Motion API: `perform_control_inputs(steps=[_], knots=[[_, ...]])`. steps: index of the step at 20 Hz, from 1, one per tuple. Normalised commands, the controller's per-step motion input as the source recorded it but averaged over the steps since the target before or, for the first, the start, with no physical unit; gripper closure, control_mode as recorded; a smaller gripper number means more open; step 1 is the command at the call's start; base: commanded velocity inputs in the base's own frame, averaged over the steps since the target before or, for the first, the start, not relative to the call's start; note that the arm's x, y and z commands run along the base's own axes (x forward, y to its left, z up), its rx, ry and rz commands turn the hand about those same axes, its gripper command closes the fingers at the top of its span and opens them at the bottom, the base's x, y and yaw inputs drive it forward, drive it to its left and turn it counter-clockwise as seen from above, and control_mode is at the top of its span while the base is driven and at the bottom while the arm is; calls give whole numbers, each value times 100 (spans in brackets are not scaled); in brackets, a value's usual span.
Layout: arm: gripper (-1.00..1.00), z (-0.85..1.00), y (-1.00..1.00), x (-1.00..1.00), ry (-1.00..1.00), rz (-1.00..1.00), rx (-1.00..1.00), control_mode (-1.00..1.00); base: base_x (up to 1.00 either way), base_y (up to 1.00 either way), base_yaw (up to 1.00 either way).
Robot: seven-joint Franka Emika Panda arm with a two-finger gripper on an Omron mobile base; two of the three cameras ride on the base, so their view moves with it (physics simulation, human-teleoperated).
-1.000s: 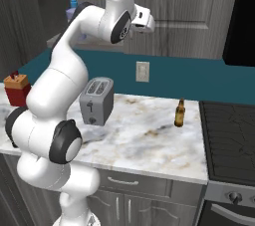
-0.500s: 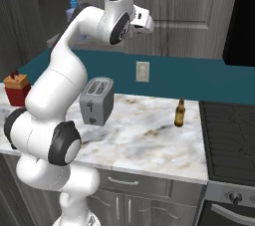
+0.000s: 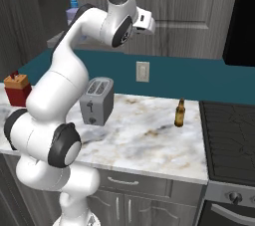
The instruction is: Pick the soap dispenser and soap dispenser from the cabinet and place them on the counter.
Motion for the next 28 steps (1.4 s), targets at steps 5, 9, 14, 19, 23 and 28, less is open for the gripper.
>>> perform_control_inputs(steps=[5, 9, 14, 19, 23, 28], knots=[[100, 1, -24, -4, 0, 5, 0, -100, 0, 0, 0], [100, 2, -26, -3, 0, 6, 0, -100, 0, 0, 0], [100, 4, -40, -12, 0, 7, 1, -100, 0, 0, 0], [100, 4, -44, -14, 0, 6, 2, -100, 0, 0, 0], [100, 7, -47, -14, 0, 3, 3, -100, 0, 0, 0], [100, 10, -48, -9, 0, 3, 4, -100, 0, 0, 0]])
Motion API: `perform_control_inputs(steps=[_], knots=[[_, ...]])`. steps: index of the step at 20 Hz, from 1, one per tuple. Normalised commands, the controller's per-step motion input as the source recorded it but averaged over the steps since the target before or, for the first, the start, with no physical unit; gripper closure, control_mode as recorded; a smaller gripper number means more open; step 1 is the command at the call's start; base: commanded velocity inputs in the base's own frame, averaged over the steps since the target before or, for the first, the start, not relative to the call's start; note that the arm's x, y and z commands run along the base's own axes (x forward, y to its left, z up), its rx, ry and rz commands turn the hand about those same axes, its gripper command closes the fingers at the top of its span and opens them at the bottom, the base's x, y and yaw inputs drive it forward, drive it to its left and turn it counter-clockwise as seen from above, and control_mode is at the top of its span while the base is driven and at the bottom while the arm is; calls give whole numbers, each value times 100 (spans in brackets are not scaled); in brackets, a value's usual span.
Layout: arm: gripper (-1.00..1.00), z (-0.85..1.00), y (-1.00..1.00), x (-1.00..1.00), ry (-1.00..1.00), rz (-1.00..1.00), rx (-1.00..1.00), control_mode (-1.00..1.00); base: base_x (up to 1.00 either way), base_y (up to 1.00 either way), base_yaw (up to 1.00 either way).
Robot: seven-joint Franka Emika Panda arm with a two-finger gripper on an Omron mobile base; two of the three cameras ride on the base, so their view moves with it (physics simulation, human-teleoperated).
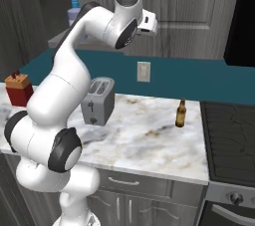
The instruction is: Pick the soap dispenser and soap dispenser from the cabinet and place them on the counter.
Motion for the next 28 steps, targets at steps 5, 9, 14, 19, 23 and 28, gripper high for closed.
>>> perform_control_inputs(steps=[5, 9, 14, 19, 23, 28], knots=[[100, 7, -49, -8, 1, 3, 3, -100, 0, 0, 0], [100, -4, -36, -9, 0, 7, 4, -100, 0, 0, 0], [100, 0, -33, -19, -1, 3, 2, -100, 0, 0, 0], [100, 0, -45, -41, -4, 0, 1, -100, 0, 0, 0], [100, -1, -28, -36, -1, 0, 0, -100, 0, 0, 0], [100, 6, -29, -25, -4, 0, 0, -100, 0, 0, 0]])
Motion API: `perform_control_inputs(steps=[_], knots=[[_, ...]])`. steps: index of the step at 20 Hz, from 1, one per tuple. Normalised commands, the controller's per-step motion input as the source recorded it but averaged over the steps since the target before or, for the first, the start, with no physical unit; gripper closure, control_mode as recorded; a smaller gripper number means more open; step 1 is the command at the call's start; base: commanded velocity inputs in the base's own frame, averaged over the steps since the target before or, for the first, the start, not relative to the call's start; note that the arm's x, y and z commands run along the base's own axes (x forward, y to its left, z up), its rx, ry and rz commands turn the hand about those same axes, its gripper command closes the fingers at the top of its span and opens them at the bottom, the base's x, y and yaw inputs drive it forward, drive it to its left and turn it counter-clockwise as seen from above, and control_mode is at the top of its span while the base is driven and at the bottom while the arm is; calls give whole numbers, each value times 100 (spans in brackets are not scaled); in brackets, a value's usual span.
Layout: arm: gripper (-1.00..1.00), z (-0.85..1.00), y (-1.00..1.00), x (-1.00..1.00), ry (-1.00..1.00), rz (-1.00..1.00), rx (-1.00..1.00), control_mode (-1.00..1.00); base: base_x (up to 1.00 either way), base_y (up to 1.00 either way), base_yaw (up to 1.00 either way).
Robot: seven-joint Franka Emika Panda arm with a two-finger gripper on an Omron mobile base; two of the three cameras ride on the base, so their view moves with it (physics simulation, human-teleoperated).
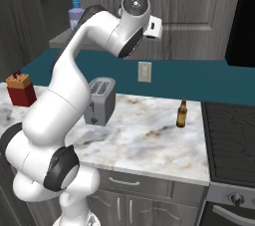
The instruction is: Pick the soap dispenser and soap dispenser from the cabinet and place them on the counter.
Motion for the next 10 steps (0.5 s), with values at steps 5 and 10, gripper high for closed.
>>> perform_control_inputs(steps=[5, 10], knots=[[100, 23, -33, -16, -1, 0, -1, -100, 0, 0, 0], [100, 28, -32, -9, 4, 0, -7, -100, 0, 0, 0]])
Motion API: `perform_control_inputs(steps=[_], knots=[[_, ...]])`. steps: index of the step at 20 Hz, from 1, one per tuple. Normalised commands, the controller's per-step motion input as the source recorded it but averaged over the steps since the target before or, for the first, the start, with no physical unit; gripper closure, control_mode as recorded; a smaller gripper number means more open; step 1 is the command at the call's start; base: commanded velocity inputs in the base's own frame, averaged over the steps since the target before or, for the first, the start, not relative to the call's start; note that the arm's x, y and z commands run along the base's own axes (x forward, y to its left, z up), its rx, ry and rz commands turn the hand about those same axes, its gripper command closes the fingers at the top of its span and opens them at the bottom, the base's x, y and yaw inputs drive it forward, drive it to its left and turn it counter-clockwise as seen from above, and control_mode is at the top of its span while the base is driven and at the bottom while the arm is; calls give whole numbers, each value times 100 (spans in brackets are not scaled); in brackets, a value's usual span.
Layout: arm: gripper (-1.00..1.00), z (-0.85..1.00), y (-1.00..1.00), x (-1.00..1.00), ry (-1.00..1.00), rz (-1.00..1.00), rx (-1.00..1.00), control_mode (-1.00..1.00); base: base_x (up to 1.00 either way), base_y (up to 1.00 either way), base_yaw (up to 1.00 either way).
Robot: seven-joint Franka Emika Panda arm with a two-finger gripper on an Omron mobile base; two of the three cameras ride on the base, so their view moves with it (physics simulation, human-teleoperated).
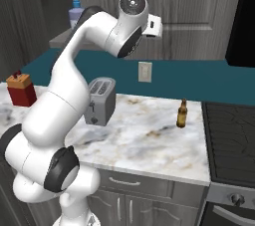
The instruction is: Pick the soap dispenser and soap dispenser from the cabinet and place them on the counter.
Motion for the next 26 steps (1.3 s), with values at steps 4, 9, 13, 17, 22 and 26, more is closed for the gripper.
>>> perform_control_inputs(steps=[4, 9, 13, 17, 22, 26], knots=[[100, 4, -31, -13, 1, -2, -2, -100, 0, 0, 0], [100, 0, -43, -23, -2, -2, 0, -100, 0, 0, 0], [100, 8, -47, -21, -1, -2, 0, -100, 0, 0, 0], [100, 18, -44, -20, -1, -2, -2, -100, 0, 0, 0], [100, 25, -30, -20, 2, -2, -6, -100, 0, 0, 0], [100, 18, -32, -29, 0, -4, -3, -100, 0, 0, 0]])
